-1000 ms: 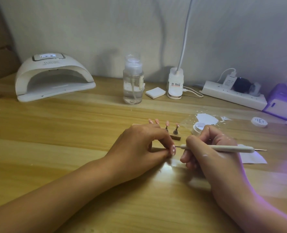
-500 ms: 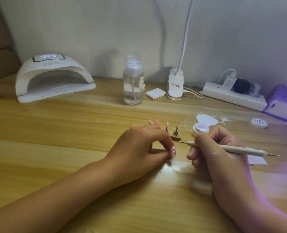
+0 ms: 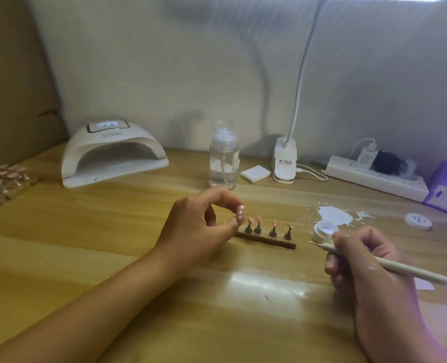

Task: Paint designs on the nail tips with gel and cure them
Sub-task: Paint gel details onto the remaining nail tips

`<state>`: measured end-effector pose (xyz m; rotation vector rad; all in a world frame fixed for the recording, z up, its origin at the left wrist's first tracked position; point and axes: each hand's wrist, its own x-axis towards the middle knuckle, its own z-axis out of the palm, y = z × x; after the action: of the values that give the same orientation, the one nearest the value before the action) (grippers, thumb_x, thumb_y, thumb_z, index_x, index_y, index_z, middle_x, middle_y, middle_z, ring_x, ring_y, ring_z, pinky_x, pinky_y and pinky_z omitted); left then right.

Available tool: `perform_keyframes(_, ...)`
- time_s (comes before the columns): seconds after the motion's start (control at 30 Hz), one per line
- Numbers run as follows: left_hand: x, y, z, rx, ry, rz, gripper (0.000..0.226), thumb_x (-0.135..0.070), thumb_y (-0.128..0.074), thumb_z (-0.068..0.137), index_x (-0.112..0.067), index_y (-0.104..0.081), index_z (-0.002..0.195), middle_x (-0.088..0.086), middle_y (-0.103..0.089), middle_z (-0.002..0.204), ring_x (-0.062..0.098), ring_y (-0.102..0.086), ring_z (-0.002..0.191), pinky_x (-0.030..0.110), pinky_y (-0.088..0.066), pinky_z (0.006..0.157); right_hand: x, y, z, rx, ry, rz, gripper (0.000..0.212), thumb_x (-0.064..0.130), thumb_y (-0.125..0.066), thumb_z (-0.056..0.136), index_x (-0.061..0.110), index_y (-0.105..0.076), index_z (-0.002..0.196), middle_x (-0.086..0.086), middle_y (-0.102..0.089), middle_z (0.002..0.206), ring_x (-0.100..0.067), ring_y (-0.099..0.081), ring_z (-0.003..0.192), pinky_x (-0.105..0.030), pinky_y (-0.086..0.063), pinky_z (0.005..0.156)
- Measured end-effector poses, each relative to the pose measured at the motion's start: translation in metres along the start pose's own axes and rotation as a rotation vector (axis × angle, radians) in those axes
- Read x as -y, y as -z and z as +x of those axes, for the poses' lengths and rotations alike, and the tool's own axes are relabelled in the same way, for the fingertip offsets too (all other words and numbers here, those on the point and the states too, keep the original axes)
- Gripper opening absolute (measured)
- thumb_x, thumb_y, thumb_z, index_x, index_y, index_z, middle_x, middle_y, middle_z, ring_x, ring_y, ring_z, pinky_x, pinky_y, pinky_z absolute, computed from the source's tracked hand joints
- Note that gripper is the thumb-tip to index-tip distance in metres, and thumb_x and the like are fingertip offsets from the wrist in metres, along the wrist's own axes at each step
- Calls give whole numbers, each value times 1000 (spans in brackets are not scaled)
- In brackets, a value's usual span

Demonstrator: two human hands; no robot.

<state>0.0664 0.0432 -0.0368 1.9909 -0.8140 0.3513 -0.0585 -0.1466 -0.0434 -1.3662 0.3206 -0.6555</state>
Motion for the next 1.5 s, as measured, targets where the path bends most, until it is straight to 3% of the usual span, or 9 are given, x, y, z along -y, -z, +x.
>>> perform_keyframes(0.17,19,0,4,77,138,28,7,-31,-77,81,-32,-71,78,-20,-58,56,3,-44,50,17,-33,51,-1,0,1,24,-25,-2,44,13,-62,94,22,-50,53,-7,-53,45,-8,-37,33,-10,-29,35)
perform_keyframes(0.5,22,-5,8,169,255,76,9,-36,-75,80,-37,-67,82,-40,-56,66,-10,-52,64,16,-35,60,-3,0,2,44,-48,-43,42,15,-63,94,23,-51,54,-9,-54,48,-9,-40,35,-11,-31,36)
perform_keyframes(0.67,14,-4,8,198,225,183,26,-48,-72,77,-36,-61,97,-24,-59,101,7,-53,102,35,-41,95,0,-4,1,-3,-38,-15,29,30,-68,89,17,-49,73,-2,-50,47,-7,-36,37,-13,-28,35)
perform_keyframes(0.8,4,-10,10,156,112,402,38,-67,-63,74,-43,-60,103,-22,-41,127,5,-31,121,26,-19,91,4,-7,0,-9,14,-48,35,42,-72,78,12,-54,79,0,-49,47,-6,-37,39,-14,-31,36)
perform_keyframes(1.0,-1,-17,6,101,21,476,18,-58,-66,78,-43,-65,87,-20,-36,140,8,-23,131,28,-9,93,8,-8,0,31,109,-62,33,38,-75,75,10,-58,77,-5,-58,54,-10,-48,46,-16,-42,44)
perform_keyframes(1.2,-7,-18,-2,24,-158,525,3,-38,-69,79,-37,-66,78,-13,-50,134,14,-37,123,29,-13,91,6,-2,5,-31,155,-32,24,34,-71,84,14,-57,80,1,-58,56,-8,-48,47,-16,-42,44)
perform_keyframes(1.33,-21,-20,-5,-60,-382,384,6,-30,-69,82,-27,-63,81,-17,-65,100,8,-52,89,28,-28,78,4,4,13,-67,191,-66,18,30,-68,91,18,-57,83,5,-61,58,-7,-47,46,-16,-40,42)
perform_keyframes(1.43,-31,-29,-13,113,-239,141,9,-38,-65,85,-31,-59,86,-26,-59,78,0,-51,65,29,-43,70,5,13,24,-114,209,-117,14,26,-65,96,21,-56,87,0,-66,62,-7,-47,43,-17,-37,38)
perform_keyframes(1.5,-28,-34,-17,261,-93,-1,12,-36,-71,83,-32,-61,88,-27,-66,82,2,-54,59,41,-46,87,4,21,31,-145,195,-186,18,27,-65,96,22,-50,89,-2,-70,66,-8,-50,42,-19,-38,39)
